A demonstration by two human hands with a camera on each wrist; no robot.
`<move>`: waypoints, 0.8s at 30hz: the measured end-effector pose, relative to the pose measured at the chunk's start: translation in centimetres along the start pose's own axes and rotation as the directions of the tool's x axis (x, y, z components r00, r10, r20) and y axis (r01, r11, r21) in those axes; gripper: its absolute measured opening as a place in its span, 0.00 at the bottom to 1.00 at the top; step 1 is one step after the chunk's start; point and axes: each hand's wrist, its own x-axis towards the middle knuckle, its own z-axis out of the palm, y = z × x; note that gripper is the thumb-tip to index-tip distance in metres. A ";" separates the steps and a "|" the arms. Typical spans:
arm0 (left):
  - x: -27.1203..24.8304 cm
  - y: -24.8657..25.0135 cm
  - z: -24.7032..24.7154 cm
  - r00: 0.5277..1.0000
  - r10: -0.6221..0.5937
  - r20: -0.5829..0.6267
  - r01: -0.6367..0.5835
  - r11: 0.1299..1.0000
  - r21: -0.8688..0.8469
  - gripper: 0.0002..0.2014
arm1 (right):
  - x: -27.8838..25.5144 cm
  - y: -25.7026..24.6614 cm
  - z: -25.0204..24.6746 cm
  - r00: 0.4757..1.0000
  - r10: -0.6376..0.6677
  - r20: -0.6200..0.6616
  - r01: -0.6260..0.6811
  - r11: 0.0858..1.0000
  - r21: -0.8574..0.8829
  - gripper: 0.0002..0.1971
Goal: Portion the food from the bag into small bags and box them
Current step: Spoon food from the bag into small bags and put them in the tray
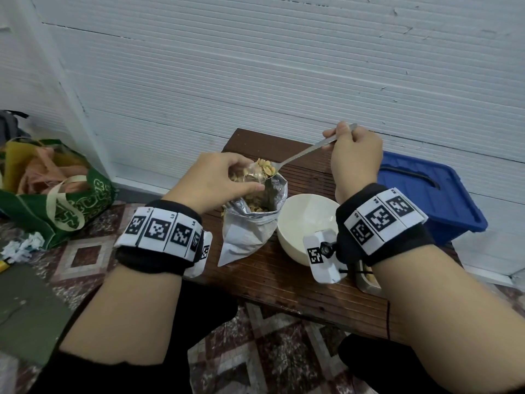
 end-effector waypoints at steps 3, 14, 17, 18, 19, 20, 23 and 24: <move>0.0 0.2 0.3 1.000 0.001 -0.002 -0.001 1.000 -0.023 0.26 | 0.0 0.1 0.2 1.000 0.021 0.012 -0.021 1.000 0.009 0.19; 0.1 0.0 0.8 0.999 -0.024 -0.034 0.018 0.986 -0.166 0.21 | -0.5 -0.2 0.5 0.994 -0.078 0.071 0.075 0.996 0.040 0.17; 0.0 -0.2 0.7 0.998 -0.033 -0.052 0.021 0.977 -0.213 0.21 | -0.5 -0.7 0.2 0.985 -0.167 0.048 0.164 0.985 0.061 0.17; -0.1 -0.2 0.7 0.998 -0.035 -0.056 0.022 0.975 -0.220 0.21 | -0.5 -0.9 0.2 0.980 -0.196 0.043 0.193 0.979 0.069 0.17; -0.1 -0.3 0.7 0.998 -0.035 -0.058 0.021 0.975 -0.222 0.20 | -0.6 -1.1 0.1 0.974 -0.223 0.040 0.220 0.973 0.075 0.17; -0.1 -0.3 0.7 0.998 -0.036 -0.061 0.021 0.974 -0.226 0.19 | -0.7 -1.2 0.1 0.967 -0.252 0.037 0.248 0.965 0.080 0.17; -0.2 -0.3 0.7 0.997 -0.039 -0.061 0.024 0.972 -0.235 0.18 | -1.0 -1.5 0.0 0.944 -0.329 0.012 0.326 0.940 0.100 0.15; -0.2 -0.3 0.7 0.997 -0.043 -0.060 0.027 0.971 -0.236 0.18 | -1.1 -1.6 -0.1 0.939 -0.344 -0.002 0.342 0.933 0.108 0.15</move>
